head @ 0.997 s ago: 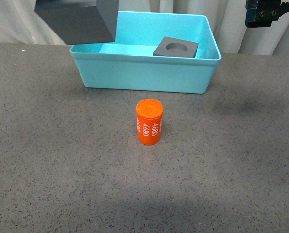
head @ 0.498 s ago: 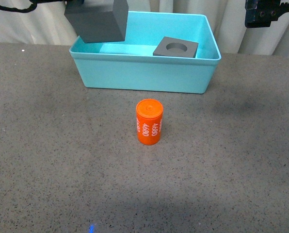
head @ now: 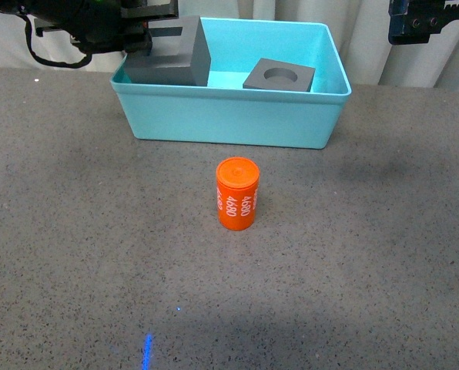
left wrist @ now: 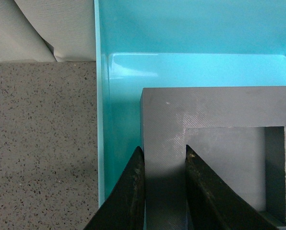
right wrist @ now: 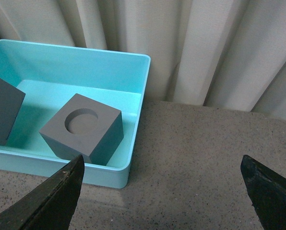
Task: Place gray and orange parts in blue box
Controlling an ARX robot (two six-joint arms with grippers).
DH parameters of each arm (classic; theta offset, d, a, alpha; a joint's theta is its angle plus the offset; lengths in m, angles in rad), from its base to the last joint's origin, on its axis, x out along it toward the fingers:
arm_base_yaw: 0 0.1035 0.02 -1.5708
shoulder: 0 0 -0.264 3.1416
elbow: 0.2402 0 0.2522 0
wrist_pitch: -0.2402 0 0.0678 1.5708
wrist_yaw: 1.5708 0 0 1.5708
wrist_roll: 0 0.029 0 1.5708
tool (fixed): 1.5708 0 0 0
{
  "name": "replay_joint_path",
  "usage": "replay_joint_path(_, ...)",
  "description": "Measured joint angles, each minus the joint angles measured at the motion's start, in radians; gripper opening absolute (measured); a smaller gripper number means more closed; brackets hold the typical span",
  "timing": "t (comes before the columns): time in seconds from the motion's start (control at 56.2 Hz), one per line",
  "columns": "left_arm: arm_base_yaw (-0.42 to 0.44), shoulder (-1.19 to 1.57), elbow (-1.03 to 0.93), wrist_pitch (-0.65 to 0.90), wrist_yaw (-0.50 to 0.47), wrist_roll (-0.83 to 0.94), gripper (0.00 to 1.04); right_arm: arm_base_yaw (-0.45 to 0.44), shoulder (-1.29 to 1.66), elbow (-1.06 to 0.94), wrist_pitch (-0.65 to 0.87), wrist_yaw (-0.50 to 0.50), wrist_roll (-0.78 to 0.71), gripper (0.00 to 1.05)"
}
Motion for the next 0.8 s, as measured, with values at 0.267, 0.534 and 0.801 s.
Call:
replay_joint_path(0.267,-0.003,0.032,0.03,-0.02,-0.013,-0.003,0.18,0.0,0.0,0.0,0.0,0.0,0.0,0.95)
replay_joint_path(0.534,-0.004,0.032,0.065,-0.036,-0.023,-0.019,0.48,0.0,0.0,0.0,0.0,0.0,0.0,0.95)
replay_joint_path(0.801,-0.004,-0.079,-0.043,0.026,-0.055,-0.036,0.89,0.0,0.0,0.0,0.0,0.0,0.0,0.95)
